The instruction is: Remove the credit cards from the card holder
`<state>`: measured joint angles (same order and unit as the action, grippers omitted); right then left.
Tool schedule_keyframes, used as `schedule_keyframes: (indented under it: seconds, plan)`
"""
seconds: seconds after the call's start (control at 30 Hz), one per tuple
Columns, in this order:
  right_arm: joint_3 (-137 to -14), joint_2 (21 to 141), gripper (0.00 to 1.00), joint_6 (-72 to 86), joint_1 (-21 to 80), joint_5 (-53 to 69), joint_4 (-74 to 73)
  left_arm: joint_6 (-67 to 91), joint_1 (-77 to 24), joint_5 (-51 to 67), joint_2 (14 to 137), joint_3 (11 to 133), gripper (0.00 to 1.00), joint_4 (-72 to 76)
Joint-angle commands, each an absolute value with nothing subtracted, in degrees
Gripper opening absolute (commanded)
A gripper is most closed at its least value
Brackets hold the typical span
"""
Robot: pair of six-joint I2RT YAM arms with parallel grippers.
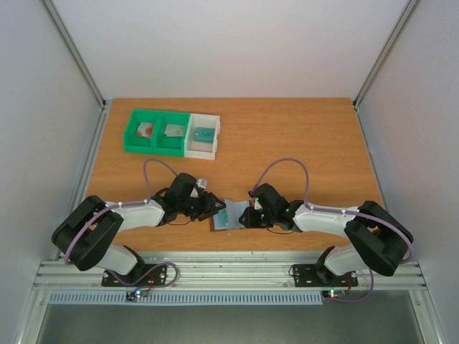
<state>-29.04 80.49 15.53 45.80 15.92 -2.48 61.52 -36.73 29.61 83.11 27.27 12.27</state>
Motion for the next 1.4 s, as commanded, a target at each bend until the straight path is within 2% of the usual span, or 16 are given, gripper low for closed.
schedule_keyframes:
  seconds: [0.0, 0.3, 0.47, 0.57, 0.77, 1.13, 1.23, 1.37]
  plan:
    - [-27.9, 79.1, 0.23, 16.4, 45.9, 16.8, -3.0, 61.9, -37.6, 30.5, 82.9, 28.3, 0.47, 16.6]
    - [-28.1, 77.1, 0.22, 16.4, 45.9, 16.0, -4.3, 62.8, -39.4, 31.1, 84.7, 30.2, 0.4, 19.0]
    - [-28.0, 74.3, 0.23, 16.6, 45.9, 13.8, -6.0, 61.6, -39.6, 29.8, 85.0, 30.7, 0.29, 16.2]
    - [-27.9, 71.9, 0.28, 16.7, 45.9, 12.5, -7.6, 60.3, -39.6, 29.3, 85.0, 31.0, 0.23, 14.5]
    - [-28.0, 69.6, 0.28, 16.6, 45.9, 11.6, -8.9, 60.3, -39.8, 29.9, 85.9, 31.2, 0.18, 15.8]
    - [-31.0, 78.5, 0.28, 17.0, 45.9, 15.9, -4.2, 60.7, -39.8, 30.0, 85.9, 31.2, 0.17, 16.4]
    - [-29.9, 80.6, 0.23, 16.8, 45.9, 14.7, -3.7, 60.8, -39.9, 29.7, 85.4, 31.1, 0.18, 15.8]
    - [-28.0, 82.0, 0.13, 16.2, 45.9, 12.2, -3.3, 60.5, -39.9, 28.6, 84.5, 31.2, 0.25, 13.9]
